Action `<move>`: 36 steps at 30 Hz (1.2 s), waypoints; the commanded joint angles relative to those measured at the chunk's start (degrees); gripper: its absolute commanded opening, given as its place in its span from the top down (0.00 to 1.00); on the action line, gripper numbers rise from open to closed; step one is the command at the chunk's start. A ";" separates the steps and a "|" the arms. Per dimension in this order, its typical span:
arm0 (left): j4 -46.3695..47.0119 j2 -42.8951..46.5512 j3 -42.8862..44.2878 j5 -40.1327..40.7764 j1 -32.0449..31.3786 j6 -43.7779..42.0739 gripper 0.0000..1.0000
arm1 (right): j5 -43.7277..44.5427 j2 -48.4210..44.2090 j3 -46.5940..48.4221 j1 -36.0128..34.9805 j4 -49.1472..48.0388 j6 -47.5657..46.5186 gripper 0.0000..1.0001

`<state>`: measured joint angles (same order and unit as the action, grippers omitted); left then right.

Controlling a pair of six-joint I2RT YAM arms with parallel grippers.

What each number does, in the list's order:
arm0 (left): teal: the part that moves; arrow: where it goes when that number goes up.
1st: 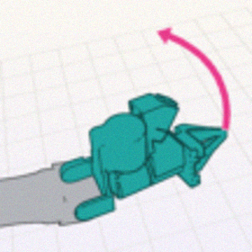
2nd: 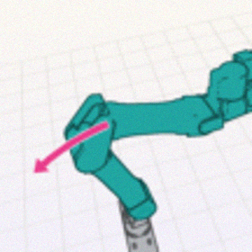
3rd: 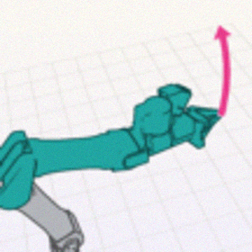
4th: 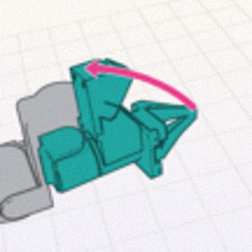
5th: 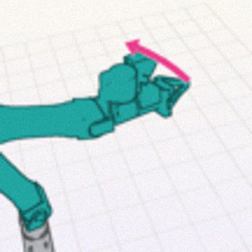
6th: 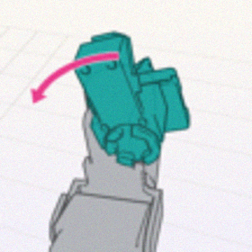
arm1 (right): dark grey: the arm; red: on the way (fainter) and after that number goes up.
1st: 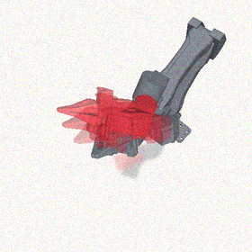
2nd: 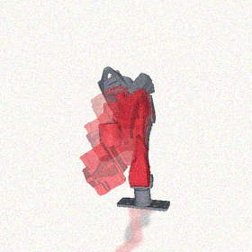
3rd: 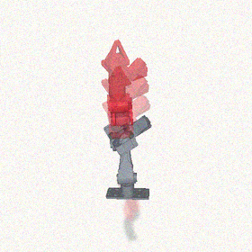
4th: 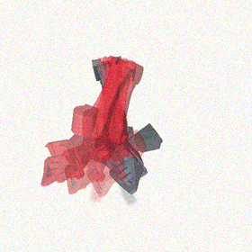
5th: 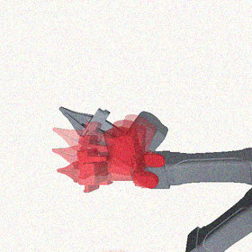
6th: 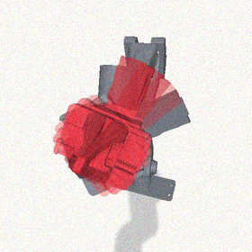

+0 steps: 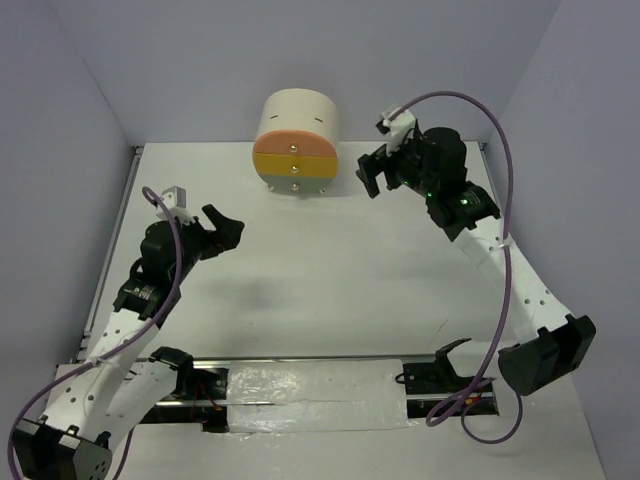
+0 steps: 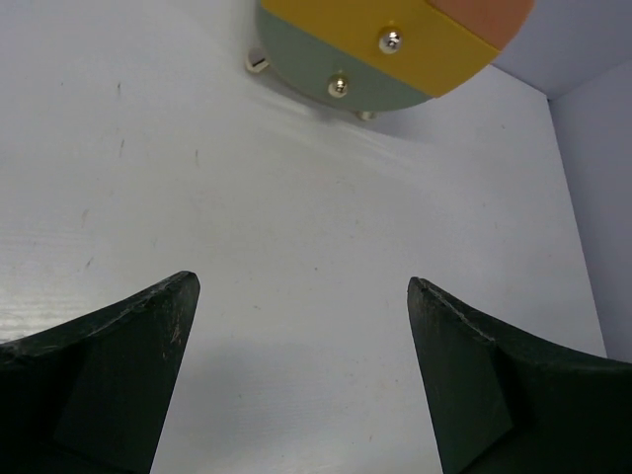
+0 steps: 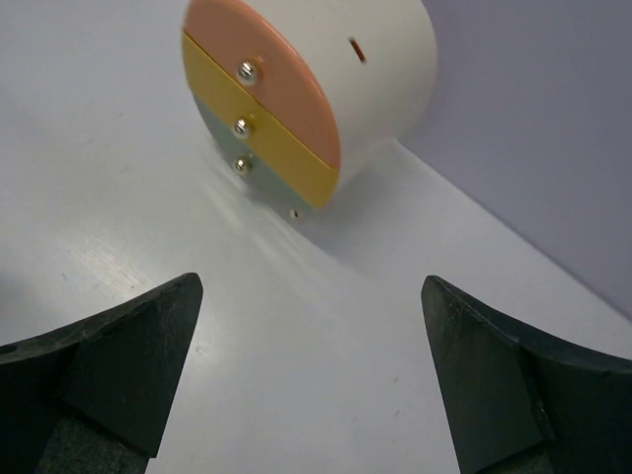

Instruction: Organize the makeup

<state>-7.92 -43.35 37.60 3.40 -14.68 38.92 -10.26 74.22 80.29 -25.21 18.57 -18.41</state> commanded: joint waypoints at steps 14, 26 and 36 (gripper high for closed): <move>-1.92 1.33 8.36 -4.45 0.26 -4.11 0.01 | 3.23 -20.59 -19.11 14.92 0.07 14.54 0.00; -4.82 5.91 6.69 -4.45 0.35 -2.09 0.01 | 8.50 -26.58 -26.06 17.04 -3.28 16.57 0.00; -5.44 7.41 5.81 -4.46 0.35 -1.39 0.01 | 9.38 -29.04 -28.17 17.92 -2.31 18.24 0.00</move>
<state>-14.26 -36.88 43.79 -0.36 -14.63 36.49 -2.26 46.19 52.77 -7.70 18.48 -1.30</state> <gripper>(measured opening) 0.993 0.994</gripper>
